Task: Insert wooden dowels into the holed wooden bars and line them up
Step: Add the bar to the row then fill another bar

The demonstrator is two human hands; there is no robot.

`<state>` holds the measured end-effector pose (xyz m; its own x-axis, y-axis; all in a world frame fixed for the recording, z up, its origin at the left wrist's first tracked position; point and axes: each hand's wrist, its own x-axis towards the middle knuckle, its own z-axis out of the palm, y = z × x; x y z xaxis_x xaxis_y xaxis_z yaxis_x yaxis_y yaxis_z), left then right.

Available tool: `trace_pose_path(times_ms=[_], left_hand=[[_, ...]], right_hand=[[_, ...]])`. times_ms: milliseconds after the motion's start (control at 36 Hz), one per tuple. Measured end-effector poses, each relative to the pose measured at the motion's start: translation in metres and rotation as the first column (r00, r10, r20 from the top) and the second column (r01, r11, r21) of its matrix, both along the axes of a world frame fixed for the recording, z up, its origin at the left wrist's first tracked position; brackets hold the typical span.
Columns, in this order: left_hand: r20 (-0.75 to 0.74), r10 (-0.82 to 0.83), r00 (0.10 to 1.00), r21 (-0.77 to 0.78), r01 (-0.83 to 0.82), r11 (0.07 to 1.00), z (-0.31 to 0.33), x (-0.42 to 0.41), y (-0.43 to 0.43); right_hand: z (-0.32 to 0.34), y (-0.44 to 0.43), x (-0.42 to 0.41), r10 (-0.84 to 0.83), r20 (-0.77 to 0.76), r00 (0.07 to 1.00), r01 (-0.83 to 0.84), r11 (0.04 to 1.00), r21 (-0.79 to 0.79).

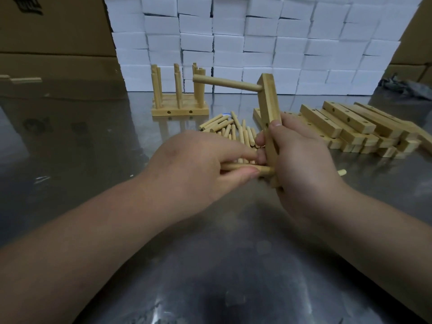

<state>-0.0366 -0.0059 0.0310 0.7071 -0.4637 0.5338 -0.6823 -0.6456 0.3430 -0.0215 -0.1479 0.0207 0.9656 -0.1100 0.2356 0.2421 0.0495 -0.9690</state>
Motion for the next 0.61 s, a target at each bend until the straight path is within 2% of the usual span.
trace_pose_path(times_ms=[56,111,222,361,444,611], left_hand=[[0.098,-0.033,0.995,0.057,0.027,0.998,0.003,0.000,0.002],[0.116,-0.076,0.990,0.092,0.065,0.994,0.003,0.000,0.002],[0.054,-0.082,0.995,0.020,0.081,0.996,-0.001,-0.001,0.000],[-0.167,-0.080,0.983,-0.055,0.072,0.996,-0.005,0.002,-0.001],[-0.259,-0.078,0.963,-0.136,0.044,0.990,-0.006,0.003,0.000],[-0.230,-0.015,0.973,-0.088,-0.005,0.996,-0.007,0.005,-0.004]], right_hand=[[0.001,-0.001,-0.001,-0.003,-0.013,1.000,0.003,1.000,0.013],[0.002,-0.001,-0.002,0.014,-0.024,1.000,-0.013,0.999,0.050],[0.001,0.000,-0.003,0.000,-0.015,1.000,0.000,1.000,-0.004],[-0.005,0.001,-0.001,-0.048,0.013,0.999,0.049,0.994,-0.099],[-0.006,0.001,-0.001,-0.044,0.046,0.998,0.048,0.994,-0.102],[-0.004,-0.002,0.002,-0.027,0.016,1.000,0.028,0.996,-0.086]])
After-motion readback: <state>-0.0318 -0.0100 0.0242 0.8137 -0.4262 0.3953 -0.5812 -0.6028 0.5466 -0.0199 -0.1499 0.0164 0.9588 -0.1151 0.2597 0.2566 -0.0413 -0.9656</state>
